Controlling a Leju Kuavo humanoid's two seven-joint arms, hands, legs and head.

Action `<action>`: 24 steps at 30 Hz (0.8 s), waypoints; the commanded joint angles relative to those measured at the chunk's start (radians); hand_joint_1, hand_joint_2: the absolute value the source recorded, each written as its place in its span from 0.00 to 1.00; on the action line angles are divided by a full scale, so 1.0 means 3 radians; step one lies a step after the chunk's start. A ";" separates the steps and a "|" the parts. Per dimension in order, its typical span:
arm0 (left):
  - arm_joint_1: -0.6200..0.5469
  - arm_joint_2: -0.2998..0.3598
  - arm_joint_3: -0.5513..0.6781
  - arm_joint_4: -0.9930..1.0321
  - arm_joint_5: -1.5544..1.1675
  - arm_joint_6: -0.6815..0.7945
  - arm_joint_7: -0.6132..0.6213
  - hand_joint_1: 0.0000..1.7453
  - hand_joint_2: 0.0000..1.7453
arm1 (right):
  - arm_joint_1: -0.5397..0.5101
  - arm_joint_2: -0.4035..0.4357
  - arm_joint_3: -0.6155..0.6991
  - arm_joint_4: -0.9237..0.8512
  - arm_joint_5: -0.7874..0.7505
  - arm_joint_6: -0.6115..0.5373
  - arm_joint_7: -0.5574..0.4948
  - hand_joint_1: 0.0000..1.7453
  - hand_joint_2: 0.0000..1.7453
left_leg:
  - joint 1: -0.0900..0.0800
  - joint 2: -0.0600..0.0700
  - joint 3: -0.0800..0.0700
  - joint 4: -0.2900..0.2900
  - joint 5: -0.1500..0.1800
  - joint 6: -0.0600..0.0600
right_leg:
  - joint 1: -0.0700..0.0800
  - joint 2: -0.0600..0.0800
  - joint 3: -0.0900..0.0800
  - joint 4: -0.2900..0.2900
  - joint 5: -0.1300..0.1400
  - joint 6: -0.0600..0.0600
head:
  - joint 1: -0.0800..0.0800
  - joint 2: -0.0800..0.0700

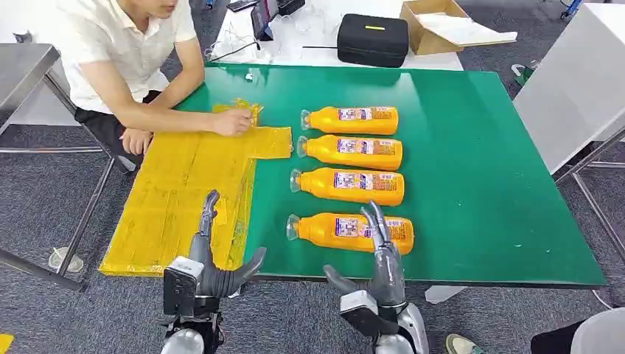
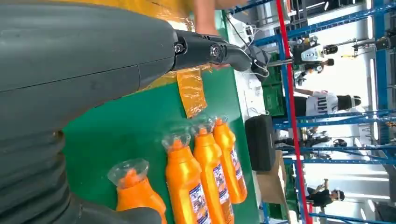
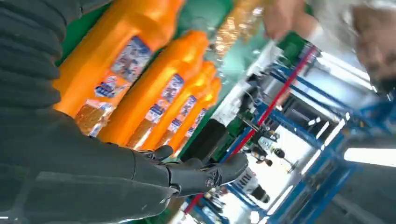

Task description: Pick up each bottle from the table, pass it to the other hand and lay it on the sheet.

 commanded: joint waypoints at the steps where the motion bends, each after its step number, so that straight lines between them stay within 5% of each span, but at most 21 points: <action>1: -0.0062 0.0076 -0.0150 0.0156 0.0007 0.0009 0.0053 0.00 1.00 | -0.0241 -0.0382 -0.0013 0.0579 0.0756 -0.0123 0.0390 0.00 1.00 | 0.0001 0.0001 0.0011 -0.0003 -0.0002 0.0000 | 0.0002 0.0002 0.0013 -0.0006 0.0000 -0.0004 | 0.0001 0.0000; 6: 0.0002 0.0076 -0.0167 0.0085 0.0013 0.0037 0.0080 0.00 1.00 | -0.0362 -0.0567 0.0166 0.0766 0.2161 -0.0203 0.1226 0.00 1.00 | 0.0001 0.0001 0.0012 -0.0003 -0.0003 -0.0001 | 0.0002 0.0002 0.0014 -0.0005 -0.0001 -0.0004 | 0.0001 0.0000; 13: -0.0029 0.0004 -0.0131 0.0033 -0.0044 -0.0046 0.0114 0.00 1.00 | -0.0833 -0.0579 0.0297 0.1224 0.2343 -0.0028 0.1425 0.00 1.00 | 0.0002 0.0011 0.0011 0.0000 -0.0004 -0.0001 | 0.0003 0.0013 0.0010 -0.0003 0.0002 -0.0005 | 0.0000 0.0000; 24: -0.0042 -0.0010 -0.0108 0.0038 -0.0041 -0.0044 0.0113 0.00 1.00 | -0.0844 -0.0608 0.0288 0.1224 0.2383 -0.0065 0.1471 0.00 1.00 | 0.0002 0.0002 0.0012 0.0000 -0.0002 0.0000 | 0.0002 0.0003 0.0014 -0.0002 -0.0001 -0.0005 | 0.0000 0.0000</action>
